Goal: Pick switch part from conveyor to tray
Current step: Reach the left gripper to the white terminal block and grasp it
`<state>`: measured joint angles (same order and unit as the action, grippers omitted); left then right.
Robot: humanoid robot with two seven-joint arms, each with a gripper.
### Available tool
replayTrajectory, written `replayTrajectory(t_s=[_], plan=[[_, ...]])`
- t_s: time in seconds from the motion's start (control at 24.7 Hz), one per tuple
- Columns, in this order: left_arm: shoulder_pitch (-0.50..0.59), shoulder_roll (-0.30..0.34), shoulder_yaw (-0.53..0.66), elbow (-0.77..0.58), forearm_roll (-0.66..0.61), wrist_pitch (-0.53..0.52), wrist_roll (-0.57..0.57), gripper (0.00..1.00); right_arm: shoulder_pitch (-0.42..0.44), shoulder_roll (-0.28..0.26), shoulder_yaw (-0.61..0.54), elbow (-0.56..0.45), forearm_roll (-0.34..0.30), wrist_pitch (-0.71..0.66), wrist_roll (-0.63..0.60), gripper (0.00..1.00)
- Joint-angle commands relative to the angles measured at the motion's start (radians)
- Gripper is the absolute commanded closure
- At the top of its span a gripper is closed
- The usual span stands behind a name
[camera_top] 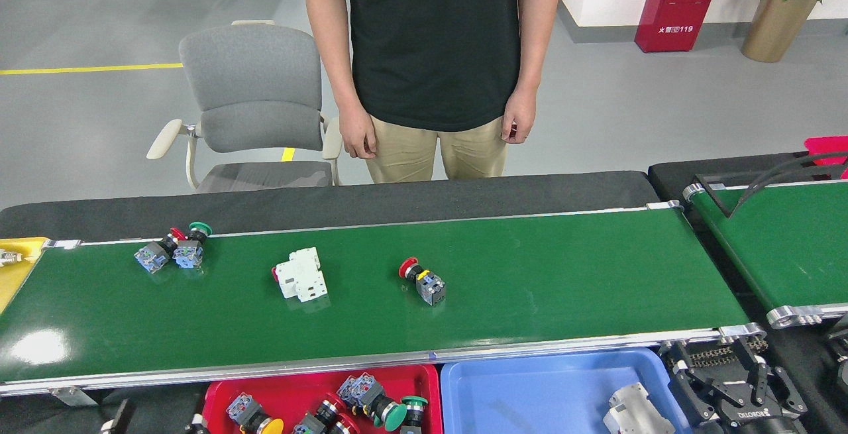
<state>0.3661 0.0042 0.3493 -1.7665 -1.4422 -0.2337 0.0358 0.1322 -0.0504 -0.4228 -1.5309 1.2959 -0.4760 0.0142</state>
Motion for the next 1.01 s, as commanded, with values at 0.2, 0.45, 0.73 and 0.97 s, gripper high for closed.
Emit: replayTrajectory(t_s=[0.2,0.45,0.73,0.97], plan=[[-0.19,-0.001,-0.096,0.008,-0.138,0.024,-0.017,0.0,-0.014,-0.019,0.016,-0.012,0.0,0.013,-0.01,0.01],[-0.368,-0.023,-0.13,0.173,-0.193,0.056,-0.123,0.0,0.001,-0.035,0.058,-0.009,0.0,0.008,-0.01,0.01],[-0.437,-0.021,-0.13,0.288,-0.195,0.068,-0.131,0.0,0.001,-0.04,0.07,-0.009,0.0,0.01,-0.01,0.01],[-0.523,-0.012,-0.122,0.404,-0.193,0.079,-0.132,0.0,0.001,-0.04,0.07,-0.009,0.0,0.01,-0.008,0.01]])
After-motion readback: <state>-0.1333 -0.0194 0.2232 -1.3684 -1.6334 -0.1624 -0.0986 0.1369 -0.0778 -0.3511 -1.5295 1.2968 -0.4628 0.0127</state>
